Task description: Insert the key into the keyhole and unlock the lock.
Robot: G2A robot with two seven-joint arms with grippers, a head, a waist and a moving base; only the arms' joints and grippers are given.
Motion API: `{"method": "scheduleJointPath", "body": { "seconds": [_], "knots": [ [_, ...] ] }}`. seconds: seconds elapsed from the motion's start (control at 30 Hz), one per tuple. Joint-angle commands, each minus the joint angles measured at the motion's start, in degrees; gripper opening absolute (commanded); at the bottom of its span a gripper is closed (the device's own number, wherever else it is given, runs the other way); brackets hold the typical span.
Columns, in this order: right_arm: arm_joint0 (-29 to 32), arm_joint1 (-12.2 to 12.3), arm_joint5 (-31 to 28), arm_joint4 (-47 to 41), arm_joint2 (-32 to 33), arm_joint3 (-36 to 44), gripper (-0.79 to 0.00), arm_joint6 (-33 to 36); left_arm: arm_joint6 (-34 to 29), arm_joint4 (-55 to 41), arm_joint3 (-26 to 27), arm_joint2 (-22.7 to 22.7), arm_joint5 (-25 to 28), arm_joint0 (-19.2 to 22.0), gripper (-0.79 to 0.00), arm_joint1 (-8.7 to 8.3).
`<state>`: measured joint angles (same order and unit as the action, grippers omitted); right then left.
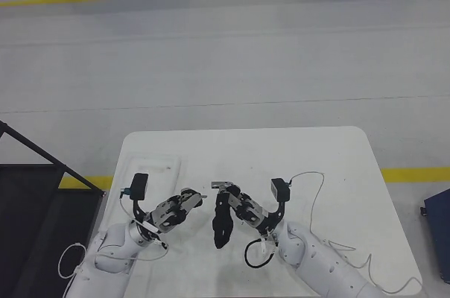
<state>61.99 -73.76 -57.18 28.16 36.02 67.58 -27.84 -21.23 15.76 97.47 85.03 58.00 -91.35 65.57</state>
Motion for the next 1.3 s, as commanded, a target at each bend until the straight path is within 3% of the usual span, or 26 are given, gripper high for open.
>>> {"method": "scheduleJointPath", "body": {
  "seconds": [0.0,0.2,0.47,0.83,1.27],
  "knots": [
    [0.2,-0.1,-0.4,0.5,0.6,0.0,-0.785,0.4,3.8,3.0,-0.6,-0.7,0.0,0.0,-0.785,-0.5],
    [0.5,-0.2,-0.8,1.2,1.2,0.6,-0.785,0.7,11.9,8.2,-2.5,-3.1,0.0,1.2,-0.785,-2.58],
    [0.5,-0.2,-0.8,1.2,1.2,0.6,-0.785,0.7,17.6,6.7,-2.7,-6.5,0.0,3.6,-0.785,-6.17],
    [0.5,-0.2,-0.8,1.2,1.2,0.6,-0.785,0.7,17.1,3.0,-4.4,-12.4,0.0,7.9,-0.785,-10.55],
    [0.5,-0.2,-0.8,1.2,1.2,0.6,-0.785,0.7,22.1,3.7,-6.2,-17.2,0.0,11.4,-0.785,-13.83]
  ]
}}
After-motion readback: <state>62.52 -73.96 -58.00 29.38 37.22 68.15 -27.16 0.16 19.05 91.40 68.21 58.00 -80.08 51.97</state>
